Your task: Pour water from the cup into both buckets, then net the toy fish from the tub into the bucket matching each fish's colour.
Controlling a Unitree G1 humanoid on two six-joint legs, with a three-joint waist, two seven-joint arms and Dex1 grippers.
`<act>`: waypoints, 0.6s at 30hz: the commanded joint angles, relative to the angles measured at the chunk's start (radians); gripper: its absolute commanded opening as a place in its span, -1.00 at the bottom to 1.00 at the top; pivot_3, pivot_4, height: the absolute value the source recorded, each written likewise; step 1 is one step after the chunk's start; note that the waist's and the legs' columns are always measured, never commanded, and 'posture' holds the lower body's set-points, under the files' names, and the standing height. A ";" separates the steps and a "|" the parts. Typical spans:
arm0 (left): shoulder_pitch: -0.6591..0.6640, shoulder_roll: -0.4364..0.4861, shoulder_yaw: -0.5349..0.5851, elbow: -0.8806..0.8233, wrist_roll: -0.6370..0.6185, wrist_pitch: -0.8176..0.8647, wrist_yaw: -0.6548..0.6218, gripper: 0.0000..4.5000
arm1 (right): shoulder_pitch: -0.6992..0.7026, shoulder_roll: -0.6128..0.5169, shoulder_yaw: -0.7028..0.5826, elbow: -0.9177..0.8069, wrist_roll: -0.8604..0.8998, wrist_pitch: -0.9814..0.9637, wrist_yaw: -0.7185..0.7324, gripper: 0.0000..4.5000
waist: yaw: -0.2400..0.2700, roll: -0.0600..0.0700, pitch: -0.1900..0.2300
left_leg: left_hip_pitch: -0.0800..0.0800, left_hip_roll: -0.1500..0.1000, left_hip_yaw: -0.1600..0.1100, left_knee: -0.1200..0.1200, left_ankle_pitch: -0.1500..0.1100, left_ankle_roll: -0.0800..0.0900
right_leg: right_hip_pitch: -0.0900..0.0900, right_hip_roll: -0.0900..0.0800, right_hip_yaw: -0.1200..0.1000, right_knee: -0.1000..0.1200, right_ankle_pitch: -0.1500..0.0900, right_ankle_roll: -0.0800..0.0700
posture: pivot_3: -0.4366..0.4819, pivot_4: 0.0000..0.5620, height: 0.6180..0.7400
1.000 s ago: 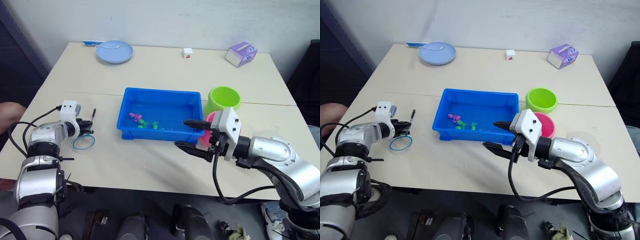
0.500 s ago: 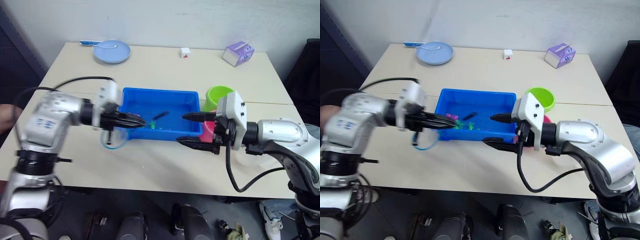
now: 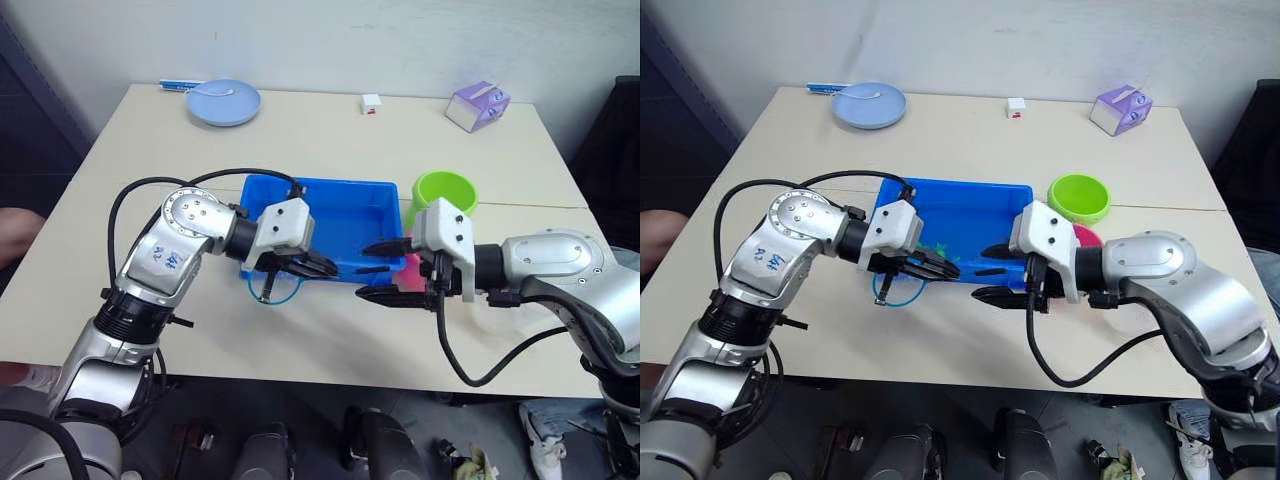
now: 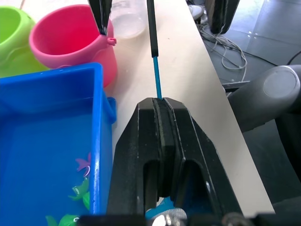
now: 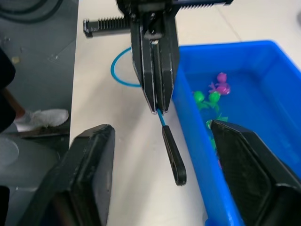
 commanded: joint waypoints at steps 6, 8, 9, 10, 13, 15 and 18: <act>-0.010 -0.025 -0.014 -0.017 0.020 -0.023 0.006 -1.00 | -0.010 -0.014 0.006 -0.015 -0.050 -0.025 0.033 0.43 | 0.008 0.000 0.000 | -0.001 0.000 -0.001 0.002 0.000 0.000 | 0.000 0.000 -0.001 0.000 0.000 0.000 | -0.05 -0.47 0.99; -0.008 -0.027 -0.015 -0.019 0.023 -0.024 0.007 -1.00 | -0.013 -0.012 0.008 -0.012 -0.056 -0.026 0.042 0.43 | 0.009 0.000 0.000 | -0.001 0.000 -0.001 0.002 0.000 0.000 | 0.000 0.000 -0.001 0.000 0.000 0.000 | -0.05 -0.47 0.99; -0.007 -0.028 -0.015 -0.019 0.023 -0.023 0.007 -1.00 | -0.014 -0.012 0.009 -0.010 -0.058 -0.027 0.047 0.43 | 0.010 0.000 0.000 | -0.001 0.000 -0.001 0.002 0.000 0.000 | 0.000 0.000 -0.001 0.000 0.000 0.000 | -0.05 -0.47 0.99; -0.005 -0.029 -0.015 -0.017 0.025 -0.027 0.007 -1.00 | -0.015 -0.012 0.011 -0.009 -0.062 -0.028 0.052 0.43 | 0.010 0.000 0.000 | -0.001 0.000 -0.001 0.002 0.000 0.000 | 0.000 0.000 -0.001 0.000 0.000 0.000 | -0.05 -0.47 0.99; 0.007 -0.032 -0.017 -0.009 0.035 -0.046 0.011 -1.00 | -0.018 -0.019 0.017 -0.004 -0.078 -0.033 0.070 0.43 | 0.011 0.000 0.000 | -0.003 0.000 -0.003 0.004 0.000 0.000 | 0.000 0.000 -0.003 0.000 0.000 0.000 | -0.05 -0.47 0.99; 0.017 -0.034 -0.016 -0.008 0.037 -0.053 0.014 -1.00 | -0.019 -0.021 0.018 -0.002 -0.089 -0.037 0.078 0.04 | 0.011 0.000 0.000 | -0.005 0.000 -0.005 0.006 0.000 0.000 | 0.000 0.000 -0.004 0.000 0.000 0.000 | -0.05 -0.47 0.99; 0.027 -0.038 -0.011 -0.007 0.034 -0.059 0.015 -1.00 | -0.026 -0.015 0.018 0.006 -0.104 -0.044 0.078 -0.65 | 0.012 0.000 0.000 | -0.009 0.000 -0.009 0.009 0.000 0.000 | -0.001 0.000 -0.008 0.000 0.000 0.000 | -0.05 -0.47 0.99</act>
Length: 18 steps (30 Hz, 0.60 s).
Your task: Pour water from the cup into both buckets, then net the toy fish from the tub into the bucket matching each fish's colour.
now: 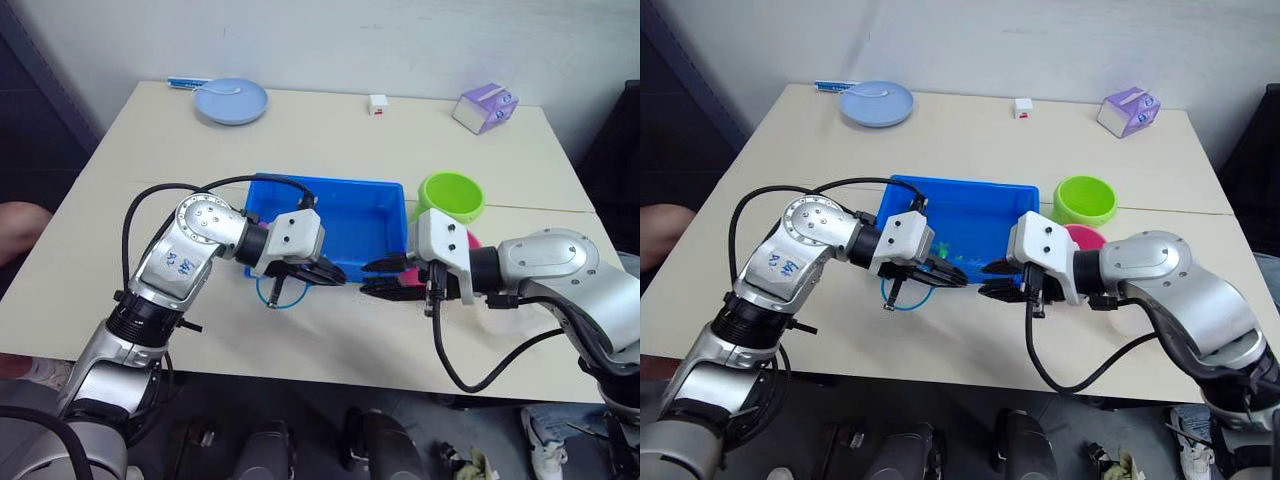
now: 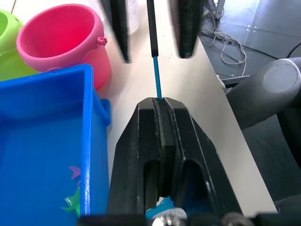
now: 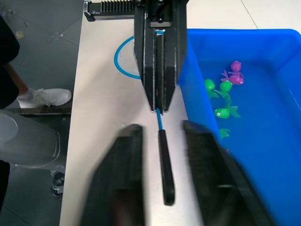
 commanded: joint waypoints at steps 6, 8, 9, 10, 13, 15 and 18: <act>0.009 -0.023 0.031 0.015 -0.020 -0.022 0.011 -1.00 | -0.033 -0.028 0.007 0.012 -0.074 -0.068 0.029 -0.66 | 0.002 0.000 0.000 | -0.002 -0.001 -0.004 0.001 0.000 0.000 | 0.001 -0.001 -0.004 0.000 0.000 0.000 | -0.05 -0.47 0.99; 0.003 -0.024 0.042 0.035 -0.030 -0.004 0.009 -1.00 | -0.040 -0.022 -0.018 0.016 -0.056 -0.061 0.026 -0.66 | 0.001 0.000 0.000 | -0.002 -0.001 -0.005 0.002 0.000 0.000 | 0.001 0.000 -0.005 0.000 0.000 0.000 | -0.05 -0.47 0.99; -0.002 -0.023 0.053 0.045 -0.048 0.022 0.005 -0.76 | -0.042 -0.021 -0.027 0.014 -0.048 -0.056 0.025 -0.66 | 0.001 0.000 0.000 | -0.002 -0.001 -0.005 0.002 0.000 0.000 | 0.001 -0.001 -0.005 0.000 0.000 0.000 | -0.05 -0.47 0.99; -0.002 -0.022 0.060 0.045 -0.062 0.043 0.003 -0.68 | -0.041 -0.023 -0.034 0.008 -0.042 -0.052 0.024 -0.66 | 0.001 0.000 0.000 | -0.002 -0.001 -0.005 0.002 0.000 0.000 | 0.001 -0.001 -0.005 0.000 0.000 0.000 | -0.05 -0.47 0.99; 0.002 0.013 0.178 0.020 -0.187 0.176 0.004 -0.13 | -0.048 -0.040 -0.091 0.003 -0.033 -0.034 0.004 -0.66 | 0.001 0.000 0.000 | -0.003 0.000 -0.006 0.002 0.000 0.000 | 0.001 -0.001 -0.006 0.000 0.000 0.000 | -0.05 -0.47 0.99; 0.020 0.028 0.242 0.009 -0.214 0.215 0.048 0.23 | -0.048 -0.054 -0.124 0.014 -0.045 -0.037 -0.010 -0.66 | 0.000 0.000 0.000 | -0.003 0.000 -0.007 0.002 0.000 0.000 | 0.001 -0.001 -0.006 0.000 0.000 0.000 | -0.05 -0.47 0.99; 0.087 0.061 0.318 -0.019 -0.232 0.242 0.106 0.83 | -0.035 -0.086 -0.136 0.061 -0.125 -0.091 -0.038 -0.66 | -0.002 0.001 0.000 | -0.003 0.000 -0.008 0.002 0.000 0.000 | 0.001 -0.002 -0.007 0.000 0.000 0.000 | -0.05 -0.47 0.99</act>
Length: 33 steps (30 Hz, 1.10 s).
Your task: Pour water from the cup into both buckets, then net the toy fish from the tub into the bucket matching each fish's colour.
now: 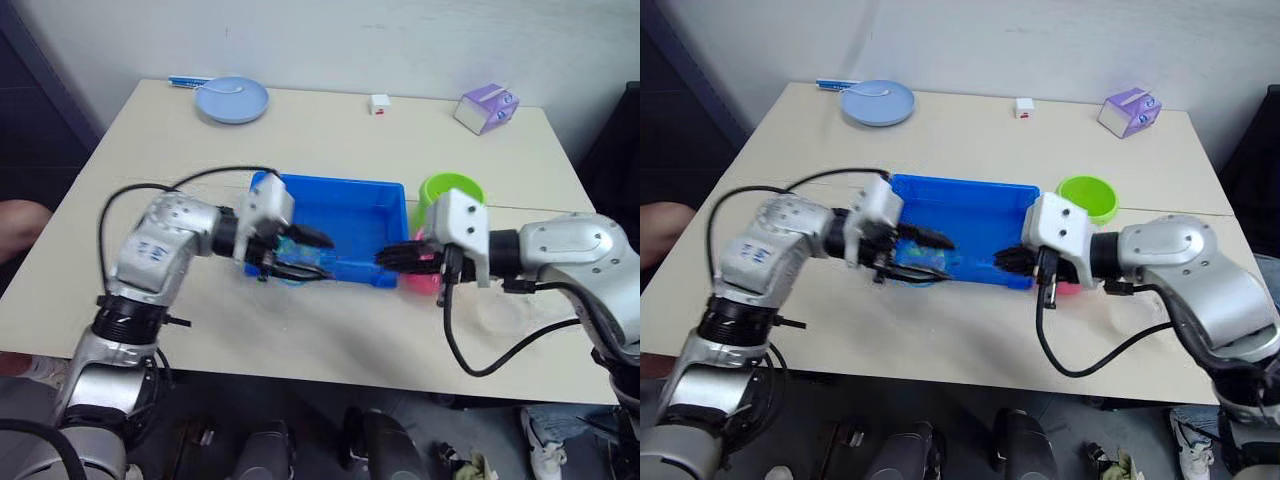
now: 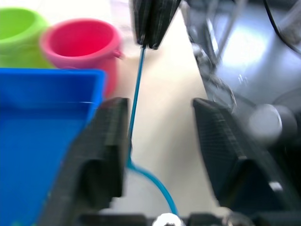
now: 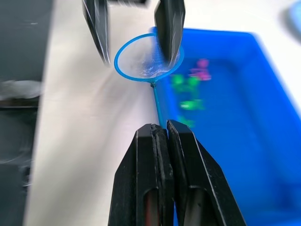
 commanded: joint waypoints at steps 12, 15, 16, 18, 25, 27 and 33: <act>0.159 0.046 0.087 -0.075 -0.006 0.063 0.186 1.00 | 0.015 -0.049 0.124 0.254 -0.423 -0.407 -0.053 -0.66 | 0.002 0.000 0.000 | 0.000 -0.001 -0.001 0.000 0.000 0.000 | 0.001 0.000 -0.001 0.000 0.000 0.000 | -0.05 -0.47 0.99; 0.195 0.057 0.076 -0.114 0.000 0.077 0.205 1.00 | 0.020 -0.048 0.136 0.255 -0.452 -0.431 -0.035 -0.66 | 0.001 0.000 0.000 | 0.000 -0.001 -0.001 0.000 0.000 0.000 | 0.001 0.000 -0.001 0.000 0.000 0.000 | -0.05 -0.47 0.99; 0.208 0.063 0.071 -0.128 0.000 0.083 0.207 1.00 | 0.021 -0.047 0.141 0.258 -0.462 -0.442 -0.027 -0.66 | 0.000 0.000 0.000 | 0.000 -0.001 -0.001 0.000 0.000 0.000 | 0.001 0.000 -0.001 0.000 0.000 0.000 | -0.05 -0.47 0.99; 0.230 0.074 0.072 -0.156 -0.007 0.096 0.210 1.00 | 0.027 -0.050 0.149 0.261 -0.479 -0.459 -0.012 -0.66 | 0.000 0.000 0.000 | 0.000 -0.001 -0.001 0.000 0.000 0.000 | 0.001 0.000 -0.001 0.000 0.000 0.000 | -0.05 -0.47 0.99; 0.242 0.087 0.089 -0.199 -0.027 0.141 0.242 1.00 | 0.027 -0.040 0.168 0.279 -0.500 -0.504 0.041 -0.66 | 0.003 0.001 0.000 | 0.000 -0.001 -0.001 0.000 0.000 0.000 | 0.001 -0.001 -0.001 -0.001 0.000 0.000 | -0.05 -0.47 0.99; 0.242 0.090 0.093 -0.210 -0.038 0.151 0.247 1.00 | 0.027 -0.036 0.182 0.294 -0.523 -0.531 0.049 -0.66 | 0.002 0.001 0.000 | 0.000 -0.001 -0.001 0.000 0.000 0.000 | 0.001 -0.001 -0.001 -0.001 0.000 0.000 | -0.05 -0.47 0.99; 0.254 0.098 0.103 -0.234 -0.055 0.165 0.261 1.00 | 0.010 -0.022 0.183 0.344 -0.581 -0.604 0.027 -0.66 | 0.000 0.001 0.000 | 0.000 -0.001 -0.001 0.000 0.000 0.000 | 0.001 0.000 -0.001 -0.001 0.000 0.000 | -0.05 -0.47 0.99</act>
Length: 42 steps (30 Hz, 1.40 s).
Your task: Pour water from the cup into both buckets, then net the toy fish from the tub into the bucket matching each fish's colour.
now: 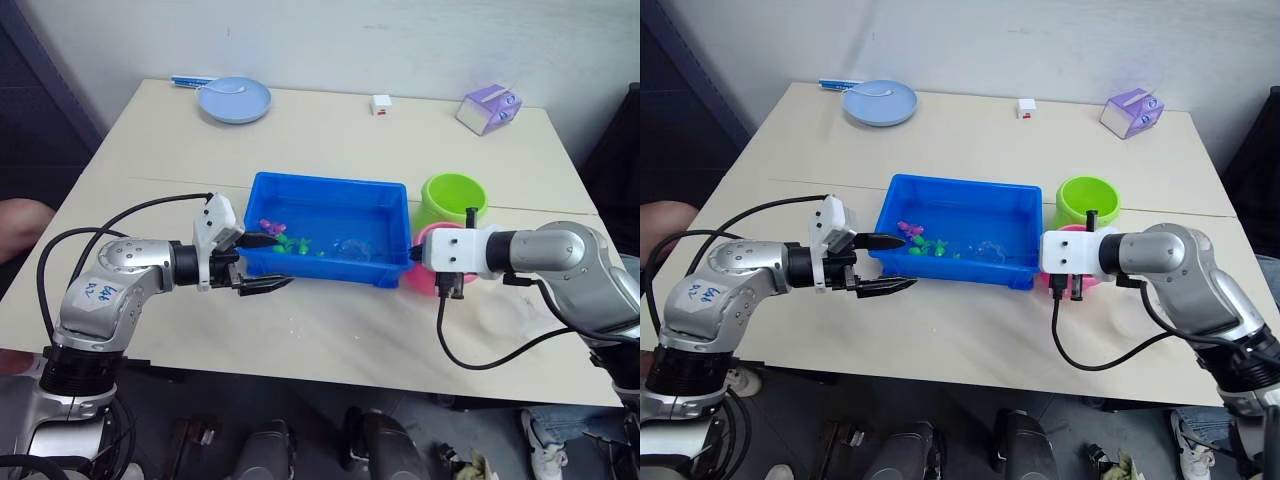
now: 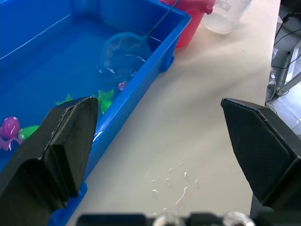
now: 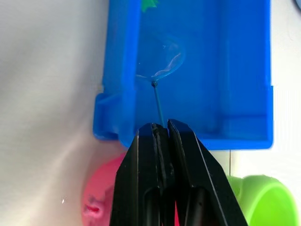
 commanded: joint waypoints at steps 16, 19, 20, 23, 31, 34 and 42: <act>0.023 0.023 0.038 -0.025 -0.019 -0.017 0.008 1.00 | 0.040 0.043 -0.078 -0.047 0.090 0.094 0.060 -0.66 | 0.001 0.000 0.000 | 0.000 0.000 0.000 0.000 0.000 0.000 | 0.000 0.000 0.000 0.000 0.000 0.000 | -0.05 -0.47 0.99; 0.028 0.025 0.045 -0.007 -0.013 -0.030 0.008 1.00 | 0.057 0.098 -0.126 -0.057 0.160 0.182 0.031 -0.66 | 0.001 0.000 0.000 | 0.000 0.000 0.000 0.000 0.000 0.000 | 0.000 0.000 0.000 0.000 0.000 0.000 | -0.05 -0.47 0.99; 0.030 0.027 0.047 0.000 -0.010 -0.035 0.007 1.00 | 0.063 0.113 -0.140 -0.059 0.176 0.206 0.020 -0.66 | 0.001 0.000 0.000 | 0.000 0.000 0.000 0.000 0.000 0.000 | 0.000 0.000 0.000 0.000 0.000 0.000 | -0.05 -0.47 0.99; 0.033 0.030 0.053 0.017 -0.005 -0.048 0.009 1.00 | 0.074 0.136 -0.161 -0.061 0.191 0.248 -0.005 -0.66 | 0.002 0.000 0.000 | 0.000 0.000 0.000 0.000 0.000 0.000 | 0.000 0.000 0.000 0.000 0.000 0.000 | -0.05 -0.47 0.99; 0.028 0.031 0.064 0.059 0.003 -0.073 0.021 1.00 | 0.097 0.229 -0.224 -0.014 0.288 0.382 -0.079 -0.66 | 0.002 0.000 0.000 | 0.000 0.000 0.000 0.000 0.000 0.000 | 0.000 0.000 0.000 0.000 0.000 0.000 | -0.05 -0.47 0.99; 0.025 0.031 0.067 0.071 0.003 -0.081 0.023 1.00 | 0.105 0.241 -0.255 -0.012 0.333 0.427 -0.088 -0.66 | 0.002 0.000 0.000 | 0.000 0.000 0.000 0.000 0.000 0.000 | 0.000 0.001 0.000 0.000 0.000 0.000 | -0.05 -0.47 0.99; -0.023 0.004 0.056 0.105 -0.009 -0.094 0.019 1.00 | 0.141 0.230 -0.372 -0.101 0.436 0.517 -0.142 -0.66 | 0.002 0.000 0.000 | 0.000 0.000 0.000 0.000 0.000 0.000 | 0.000 0.001 0.000 0.000 0.000 0.000 | -0.05 -0.47 0.99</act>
